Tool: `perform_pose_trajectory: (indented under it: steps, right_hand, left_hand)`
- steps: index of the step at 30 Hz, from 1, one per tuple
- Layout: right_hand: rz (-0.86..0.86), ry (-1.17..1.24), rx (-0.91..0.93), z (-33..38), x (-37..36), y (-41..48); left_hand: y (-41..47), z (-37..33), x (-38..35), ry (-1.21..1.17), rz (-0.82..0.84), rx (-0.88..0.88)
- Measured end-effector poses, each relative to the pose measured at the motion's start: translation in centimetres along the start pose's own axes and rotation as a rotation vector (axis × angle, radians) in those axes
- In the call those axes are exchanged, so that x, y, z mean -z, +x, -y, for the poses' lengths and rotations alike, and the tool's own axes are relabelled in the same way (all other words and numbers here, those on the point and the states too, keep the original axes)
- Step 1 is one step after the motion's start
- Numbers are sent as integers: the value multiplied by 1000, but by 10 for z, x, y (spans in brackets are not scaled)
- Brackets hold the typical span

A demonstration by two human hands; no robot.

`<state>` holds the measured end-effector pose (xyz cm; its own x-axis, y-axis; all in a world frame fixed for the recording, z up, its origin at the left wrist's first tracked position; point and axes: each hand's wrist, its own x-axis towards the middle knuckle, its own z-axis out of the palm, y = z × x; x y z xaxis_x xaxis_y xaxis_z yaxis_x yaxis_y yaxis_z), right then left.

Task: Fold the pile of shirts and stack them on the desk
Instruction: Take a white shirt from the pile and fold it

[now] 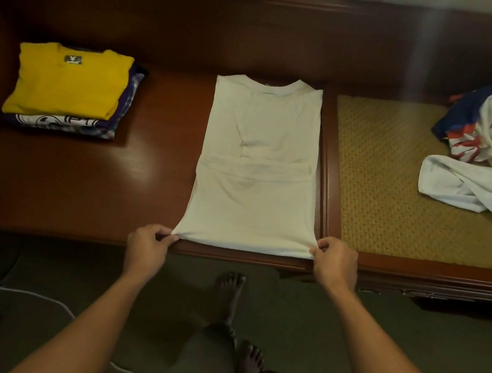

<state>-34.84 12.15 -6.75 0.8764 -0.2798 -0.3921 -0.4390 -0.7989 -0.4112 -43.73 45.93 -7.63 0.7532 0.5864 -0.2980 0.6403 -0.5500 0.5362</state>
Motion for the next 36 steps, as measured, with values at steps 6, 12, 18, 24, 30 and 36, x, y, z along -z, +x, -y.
perform_pose_trajectory:
  steps: [6, 12, 18, 24, 30, 36]
  right_hand:
    - [7, 10, 2, 2, -4, -1]
    - [15, 15, 18, -3, -6, -2]
    - [55, 123, 97, -1, -8, -5]
    - [70, 144, 112, -5, -5, -8]
    - [46, -216, 458, -19, -8, -14]
    - [59, -203, 519, -22, -8, -7]
  left_hand:
    - [7, 9, 3, -74, 123, -34]
    - [10, 20, 6, 0, 144, -72]
    - [16, 8, 1, -16, 212, -69]
    - [9, 8, 0, 91, 166, -151]
    - [-3, 14, 7, 299, 167, -474]
    - [9, 12, 2, 320, 171, -544]
